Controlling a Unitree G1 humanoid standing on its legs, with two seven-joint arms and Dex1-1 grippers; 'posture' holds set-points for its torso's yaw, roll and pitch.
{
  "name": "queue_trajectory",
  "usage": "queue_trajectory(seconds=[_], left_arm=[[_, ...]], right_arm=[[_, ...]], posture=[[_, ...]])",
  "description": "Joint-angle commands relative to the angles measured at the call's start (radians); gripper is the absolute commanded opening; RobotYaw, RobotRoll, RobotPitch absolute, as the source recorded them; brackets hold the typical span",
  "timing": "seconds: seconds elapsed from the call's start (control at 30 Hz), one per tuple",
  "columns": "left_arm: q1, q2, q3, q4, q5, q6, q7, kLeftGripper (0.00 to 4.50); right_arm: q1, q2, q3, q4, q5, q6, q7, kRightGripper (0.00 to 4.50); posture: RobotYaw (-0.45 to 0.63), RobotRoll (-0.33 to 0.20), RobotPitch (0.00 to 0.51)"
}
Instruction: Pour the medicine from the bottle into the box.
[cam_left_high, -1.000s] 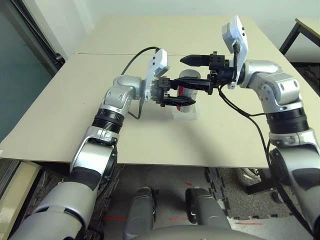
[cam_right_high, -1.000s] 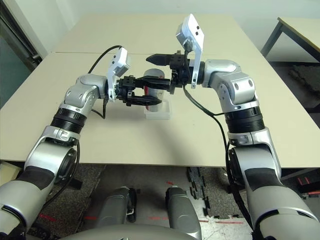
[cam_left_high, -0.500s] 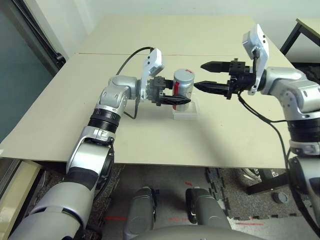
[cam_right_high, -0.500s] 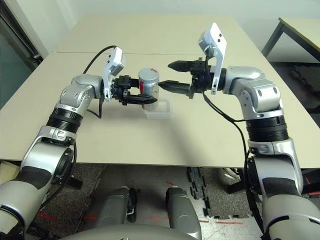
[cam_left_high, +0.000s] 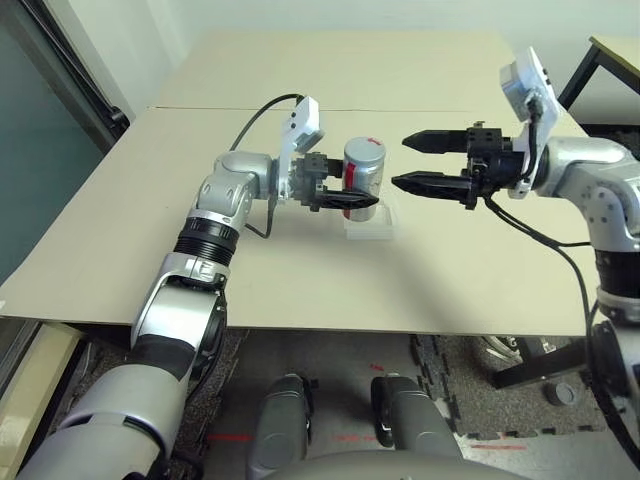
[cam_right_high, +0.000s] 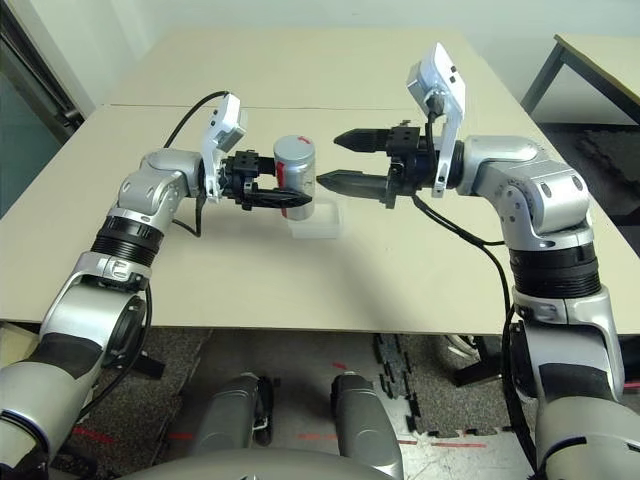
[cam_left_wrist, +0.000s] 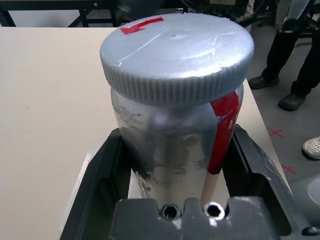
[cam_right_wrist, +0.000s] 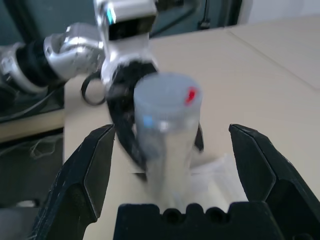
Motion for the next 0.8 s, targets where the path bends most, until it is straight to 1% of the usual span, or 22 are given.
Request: queue_trajectory(seconds=[0.03, 0.2, 0.43, 0.53, 0.8], left_arm=[[-0.015, -0.007, 0.0, 0.021, 0.007, -0.02, 0.004, 2.81], [-0.02, -0.014, -0.003, 0.036, 0.01, -0.032, 0.006, 2.81], [-0.03, -0.021, -0.003, 0.057, 0.013, -0.044, 0.006, 2.81], [-0.03, -0.024, -0.003, 0.058, 0.014, -0.046, 0.006, 2.81], [-0.024, -0.031, -0.005, 0.05, 0.014, -0.045, 0.006, 2.81]], right_arm=[[-0.04, 0.032, 0.031, 0.026, -0.044, -0.042, -0.042, 4.5], [-0.07, 0.086, 0.059, 0.053, -0.08, -0.073, -0.079, 4.5], [-0.092, 0.132, 0.086, 0.089, -0.136, -0.104, -0.116, 4.5], [-0.101, 0.14, 0.095, 0.109, -0.162, -0.12, -0.126, 4.5], [-0.099, 0.146, 0.102, 0.116, -0.184, -0.107, -0.14, 4.5]], posture=[[-0.04, 0.0, 0.082], [-0.04, 0.0, 0.082], [-0.04, 0.0, 0.082], [-0.04, 0.0, 0.082], [-0.04, 0.0, 0.079]])
